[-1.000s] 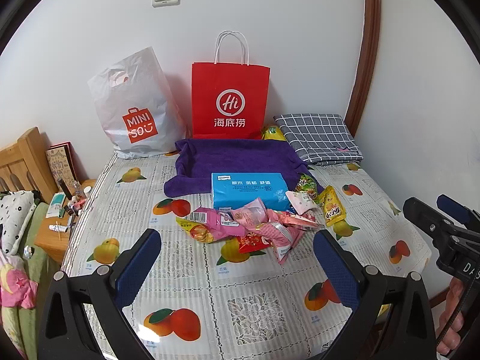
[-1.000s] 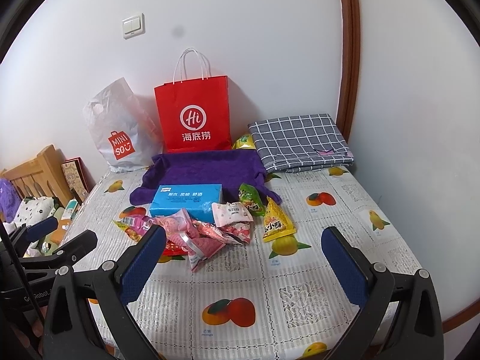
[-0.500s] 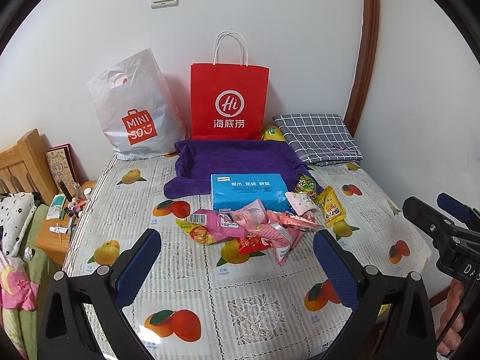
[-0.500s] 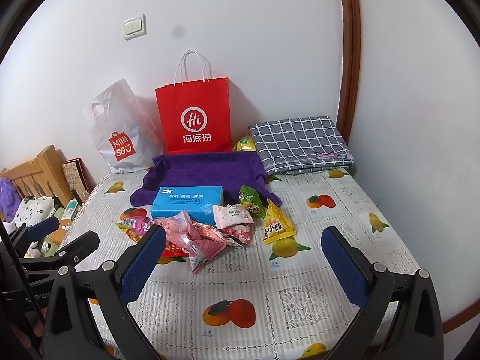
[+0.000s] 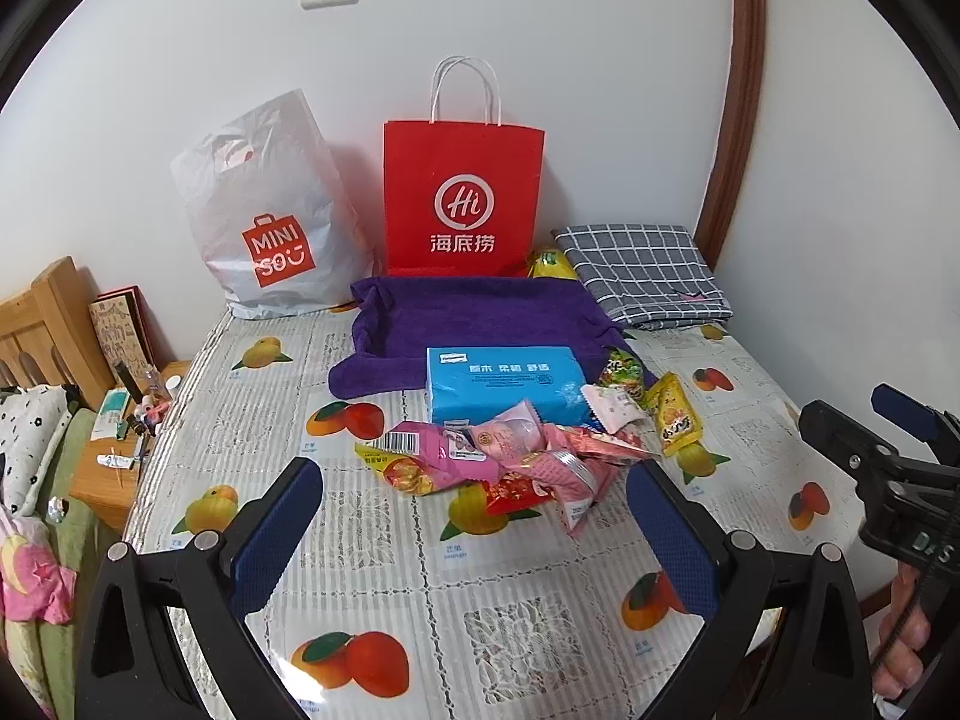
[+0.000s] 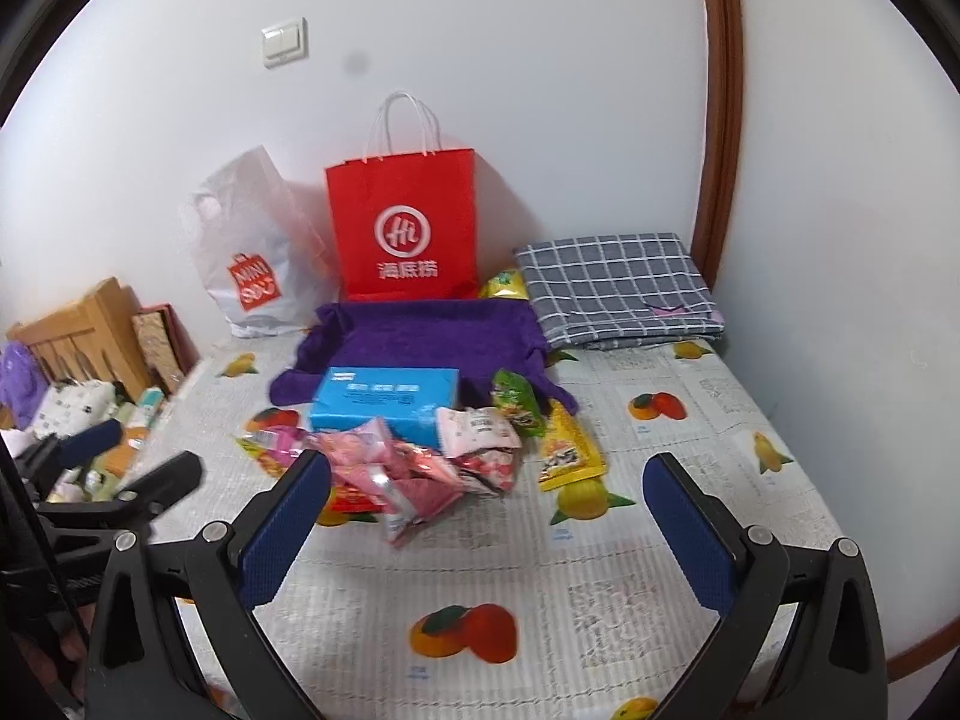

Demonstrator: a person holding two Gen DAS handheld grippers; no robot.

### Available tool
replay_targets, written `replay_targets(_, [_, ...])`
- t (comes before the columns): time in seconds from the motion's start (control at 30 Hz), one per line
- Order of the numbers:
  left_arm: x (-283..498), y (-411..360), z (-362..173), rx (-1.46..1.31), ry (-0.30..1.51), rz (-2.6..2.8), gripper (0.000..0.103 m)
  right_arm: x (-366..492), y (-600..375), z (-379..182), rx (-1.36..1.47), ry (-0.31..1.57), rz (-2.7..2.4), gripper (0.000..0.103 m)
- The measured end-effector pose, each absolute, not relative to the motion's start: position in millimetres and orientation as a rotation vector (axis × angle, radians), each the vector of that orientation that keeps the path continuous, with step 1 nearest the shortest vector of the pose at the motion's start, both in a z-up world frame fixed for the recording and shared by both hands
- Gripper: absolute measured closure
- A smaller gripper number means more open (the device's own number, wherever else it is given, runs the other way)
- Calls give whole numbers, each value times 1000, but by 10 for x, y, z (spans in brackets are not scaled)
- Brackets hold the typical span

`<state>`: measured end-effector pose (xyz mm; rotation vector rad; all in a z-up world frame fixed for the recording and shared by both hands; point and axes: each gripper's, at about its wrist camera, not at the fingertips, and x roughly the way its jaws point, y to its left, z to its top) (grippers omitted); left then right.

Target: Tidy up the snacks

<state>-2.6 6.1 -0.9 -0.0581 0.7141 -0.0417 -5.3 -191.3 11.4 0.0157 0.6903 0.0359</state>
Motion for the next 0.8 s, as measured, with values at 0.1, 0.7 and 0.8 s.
replay_targets(0.1, [83, 110, -103, -65, 734, -45, 0, 89, -1963, 8, 6, 717, 8, 1])
replay_targets(0.7, [912, 426, -780, -117, 857, 6, 8, 1097, -2535, -1061, 15, 866, -9, 10])
replay_targets(0.8, [1014, 455, -877, -114, 873, 9, 8, 1283, -2555, -1276, 15, 902, -2, 17])
